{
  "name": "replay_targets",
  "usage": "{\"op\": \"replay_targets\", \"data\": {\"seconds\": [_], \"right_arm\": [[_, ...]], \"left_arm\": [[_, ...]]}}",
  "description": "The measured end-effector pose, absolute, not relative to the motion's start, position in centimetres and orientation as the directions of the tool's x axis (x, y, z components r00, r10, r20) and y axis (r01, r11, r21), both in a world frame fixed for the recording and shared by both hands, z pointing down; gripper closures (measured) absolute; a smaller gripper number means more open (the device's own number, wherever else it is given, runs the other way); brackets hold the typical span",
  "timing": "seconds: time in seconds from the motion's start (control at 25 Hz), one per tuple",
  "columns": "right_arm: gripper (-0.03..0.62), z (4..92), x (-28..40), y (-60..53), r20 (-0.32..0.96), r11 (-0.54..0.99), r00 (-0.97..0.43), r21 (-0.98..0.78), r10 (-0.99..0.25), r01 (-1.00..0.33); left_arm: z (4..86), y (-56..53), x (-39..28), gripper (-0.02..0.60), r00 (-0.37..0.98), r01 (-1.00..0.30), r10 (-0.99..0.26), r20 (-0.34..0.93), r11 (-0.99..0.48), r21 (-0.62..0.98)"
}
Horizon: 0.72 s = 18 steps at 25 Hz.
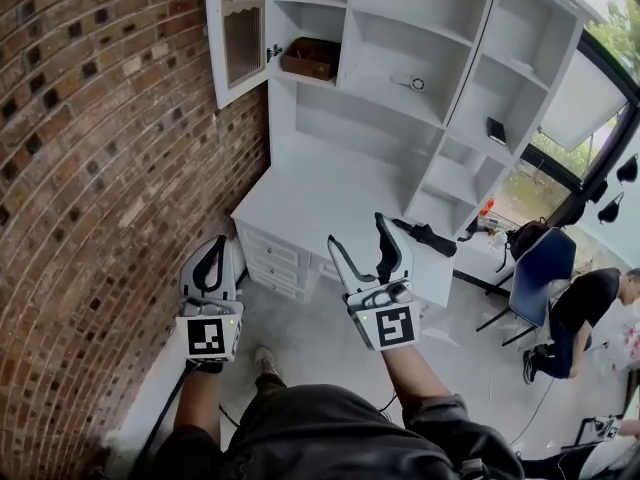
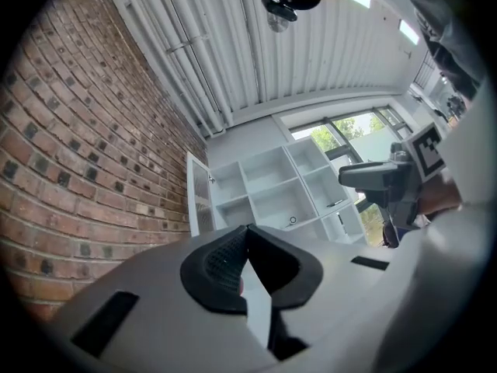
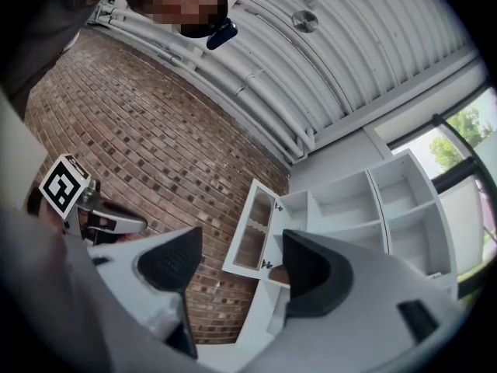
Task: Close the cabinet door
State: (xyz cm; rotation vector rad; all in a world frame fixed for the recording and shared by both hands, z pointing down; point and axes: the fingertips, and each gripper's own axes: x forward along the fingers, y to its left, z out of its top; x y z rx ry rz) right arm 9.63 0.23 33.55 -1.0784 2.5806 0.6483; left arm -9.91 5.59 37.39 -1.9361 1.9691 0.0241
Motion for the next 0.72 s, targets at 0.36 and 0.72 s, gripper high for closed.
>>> {"op": "replay_targets", "data": {"seconds": [0.36,0.72], "right_arm": [[0.275,32.7,0.0,-10.3,-0.399,0.596,-0.661,0.29,-0.635,-0.749],[0.275,29.6,-9.3,-17.7,-0.44,0.56,-0.644,0.321,-0.625,-0.763]], "left_arm": [[37.3,-4.2,-19.3,0.58,0.039,-0.973,-0.964,-0.263,0.023,-0.229],[37.4,-9.9,-26.6,0.58,0.065,-0.974,-0.966,-0.249,-0.008,-0.227]]}}
